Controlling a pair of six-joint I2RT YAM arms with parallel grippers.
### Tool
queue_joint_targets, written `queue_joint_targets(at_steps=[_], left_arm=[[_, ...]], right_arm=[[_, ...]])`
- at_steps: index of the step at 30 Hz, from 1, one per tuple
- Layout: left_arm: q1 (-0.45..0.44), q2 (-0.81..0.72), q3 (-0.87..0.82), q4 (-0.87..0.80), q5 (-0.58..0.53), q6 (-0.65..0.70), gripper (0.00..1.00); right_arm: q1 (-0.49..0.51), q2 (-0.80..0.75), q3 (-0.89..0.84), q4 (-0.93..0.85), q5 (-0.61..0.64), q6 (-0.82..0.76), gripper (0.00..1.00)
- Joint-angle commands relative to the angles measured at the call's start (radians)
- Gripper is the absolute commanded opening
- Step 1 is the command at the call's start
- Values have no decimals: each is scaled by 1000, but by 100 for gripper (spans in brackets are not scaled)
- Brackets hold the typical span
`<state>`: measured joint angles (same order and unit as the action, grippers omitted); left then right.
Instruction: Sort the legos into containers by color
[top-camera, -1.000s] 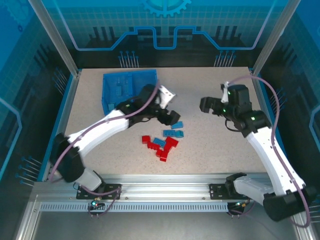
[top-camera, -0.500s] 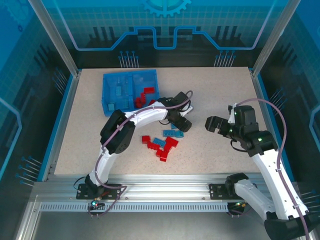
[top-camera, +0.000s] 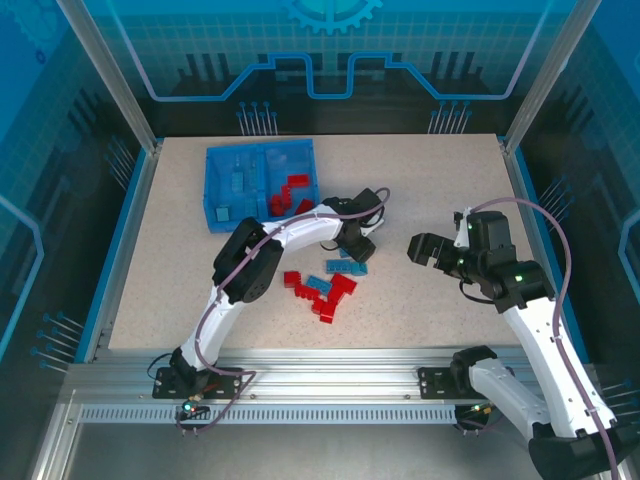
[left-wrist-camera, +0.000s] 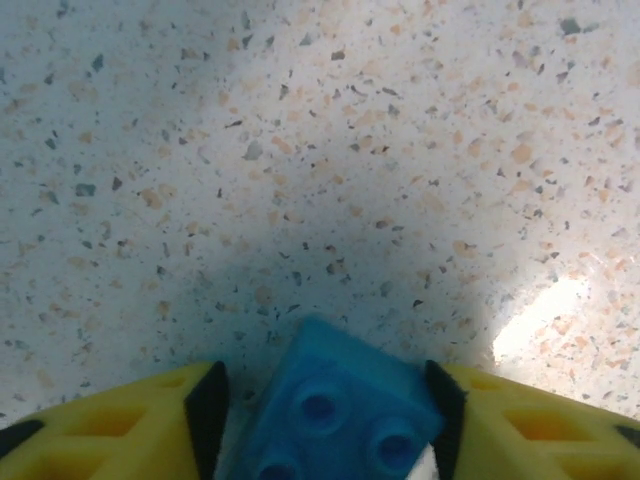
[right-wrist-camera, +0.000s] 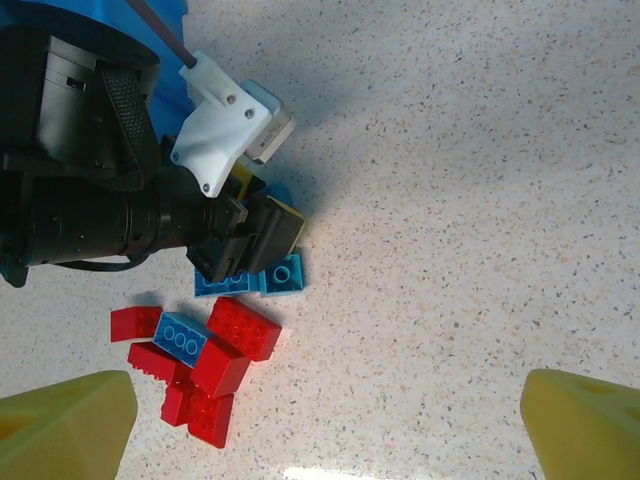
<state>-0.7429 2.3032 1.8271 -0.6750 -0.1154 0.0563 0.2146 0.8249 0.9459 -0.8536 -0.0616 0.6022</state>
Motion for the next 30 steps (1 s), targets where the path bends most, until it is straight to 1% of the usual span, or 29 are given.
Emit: queue_joint_targets(at_steps=[1,3,7,18,24,27,30], left_arm=[[24,22,-9,-22,-22,-19,48],[29,15,-18,-13,-12,-38,42],[39,-7,-40,26,4,-65,35],[56,-118,-3,138,10,-108,33],[76,-241,-9,188,-7,-144,33],[121,-355,-55,227,-46,-182,33],[218,-473,-124,254,-112,-224,32]], right_arm=[[-13,-1,5,-12,-21,16,100],[-13,-1,8,-13,-21,18,100],[-13,0,13,-14,-20,23,100],[-13,2,28,-15,-18,35,100],[-10,5,36,0,-24,34,100],[16,18,34,33,-28,24,100],[90,52,41,86,-21,8,100]])
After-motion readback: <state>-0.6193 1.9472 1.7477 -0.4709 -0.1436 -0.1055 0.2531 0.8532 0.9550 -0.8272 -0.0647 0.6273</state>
